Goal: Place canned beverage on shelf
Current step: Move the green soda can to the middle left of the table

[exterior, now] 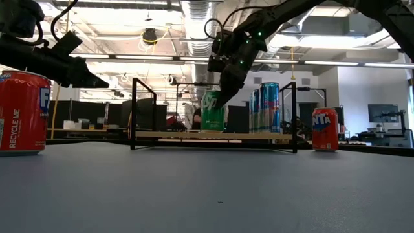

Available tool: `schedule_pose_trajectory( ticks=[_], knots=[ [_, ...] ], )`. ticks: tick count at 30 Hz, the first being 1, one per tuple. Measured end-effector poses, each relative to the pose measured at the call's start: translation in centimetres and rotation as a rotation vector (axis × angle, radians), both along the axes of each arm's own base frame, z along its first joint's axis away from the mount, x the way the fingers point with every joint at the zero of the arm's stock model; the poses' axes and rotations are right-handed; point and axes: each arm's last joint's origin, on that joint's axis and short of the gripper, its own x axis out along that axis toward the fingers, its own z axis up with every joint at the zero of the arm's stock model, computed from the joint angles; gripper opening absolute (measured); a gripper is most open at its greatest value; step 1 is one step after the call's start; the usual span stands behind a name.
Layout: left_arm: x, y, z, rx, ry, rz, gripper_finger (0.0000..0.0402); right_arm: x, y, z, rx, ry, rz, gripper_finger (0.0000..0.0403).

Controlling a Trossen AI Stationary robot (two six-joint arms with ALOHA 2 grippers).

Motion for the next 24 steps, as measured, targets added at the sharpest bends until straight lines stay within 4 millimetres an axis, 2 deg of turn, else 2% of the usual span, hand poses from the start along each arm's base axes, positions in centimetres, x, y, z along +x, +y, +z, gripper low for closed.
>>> schedule_pose_trajectory(
  ticks=[4,8,11,15,19,24],
  knots=[
    [0.0,0.0,0.0,0.000,-0.001,0.000,0.0000,0.1,1.8,1.6,0.003,-0.030,0.016,0.0000],
    [0.0,0.0,0.0,0.000,0.000,0.000,0.0000,-0.5,4.5,4.3,0.007,-0.064,0.044,0.0000],
    [0.0,0.0,0.0,0.001,0.000,0.000,0.0000,-0.8,7.2,6.3,0.023,-0.096,0.070,0.0000],
    [0.0,0.0,0.0,0.000,0.000,0.000,0.0000,-1.0,11.5,8.0,0.073,-0.120,0.139,0.0000],
    [0.0,0.0,0.0,0.000,-0.001,0.000,0.0000,-1.2,16.4,8.2,0.112,-0.083,0.261,0.0000],
    [0.0,0.0,0.0,0.001,0.000,0.001,0.0000,-0.8,21.5,5.5,0.152,-0.098,0.359,0.0000]
  ],
)
